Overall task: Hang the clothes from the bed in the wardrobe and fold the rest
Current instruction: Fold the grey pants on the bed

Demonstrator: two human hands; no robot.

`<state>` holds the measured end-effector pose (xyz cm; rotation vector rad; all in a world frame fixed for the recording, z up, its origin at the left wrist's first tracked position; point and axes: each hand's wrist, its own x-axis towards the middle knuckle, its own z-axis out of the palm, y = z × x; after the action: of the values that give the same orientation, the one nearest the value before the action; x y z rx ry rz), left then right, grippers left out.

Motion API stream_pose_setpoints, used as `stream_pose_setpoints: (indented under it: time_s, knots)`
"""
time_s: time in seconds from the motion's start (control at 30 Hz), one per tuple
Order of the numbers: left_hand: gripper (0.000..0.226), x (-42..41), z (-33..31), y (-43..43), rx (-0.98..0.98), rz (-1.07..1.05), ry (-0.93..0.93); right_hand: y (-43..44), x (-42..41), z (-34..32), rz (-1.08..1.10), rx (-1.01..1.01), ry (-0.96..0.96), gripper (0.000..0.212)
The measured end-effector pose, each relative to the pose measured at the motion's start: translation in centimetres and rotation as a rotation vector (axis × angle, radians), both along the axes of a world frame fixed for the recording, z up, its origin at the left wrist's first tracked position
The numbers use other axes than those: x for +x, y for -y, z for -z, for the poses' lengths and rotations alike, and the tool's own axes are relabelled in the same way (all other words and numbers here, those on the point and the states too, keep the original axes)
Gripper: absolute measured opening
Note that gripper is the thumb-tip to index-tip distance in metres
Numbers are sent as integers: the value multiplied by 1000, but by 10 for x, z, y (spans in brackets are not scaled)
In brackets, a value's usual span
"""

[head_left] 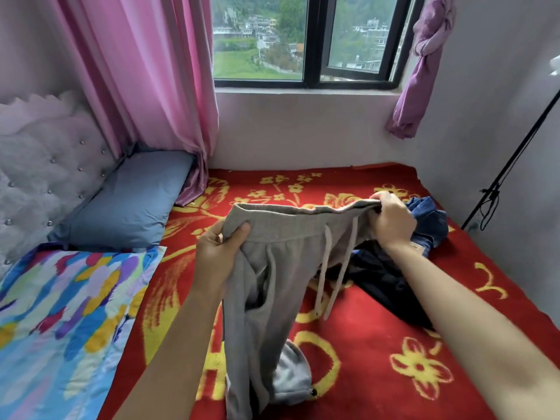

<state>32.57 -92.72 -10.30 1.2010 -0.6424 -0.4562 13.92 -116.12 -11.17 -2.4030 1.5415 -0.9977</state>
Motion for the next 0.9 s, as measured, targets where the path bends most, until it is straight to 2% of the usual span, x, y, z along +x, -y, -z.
stream_pose_setpoints:
  time_s: [0.1,0.27,0.4,0.47,0.57,0.67,0.8,0.9]
  knots:
    - [21,-7,-51,20,-117,-16,61,24,-12,-95,-30,-252,119,23]
    - [11,-40,-136,56,-308,82,121,49,-50,-227,197,-543,291,33]
    - [18,-81,-175,85,-394,152,159,66,-88,-292,426,-677,339,43]
    - [19,-100,-186,96,-387,209,170,72,-107,-308,506,-660,377,46]
    - [19,-123,-191,106,-387,284,182,79,-123,-310,557,-622,438,48]
    - [22,-134,-172,111,-364,305,129,91,-124,-280,501,-555,412,47]
    - [13,-124,-101,113,-177,263,37,109,-107,-196,261,-337,188,41]
    - [15,-103,-32,103,22,162,-65,110,-79,-114,165,-134,37,32]
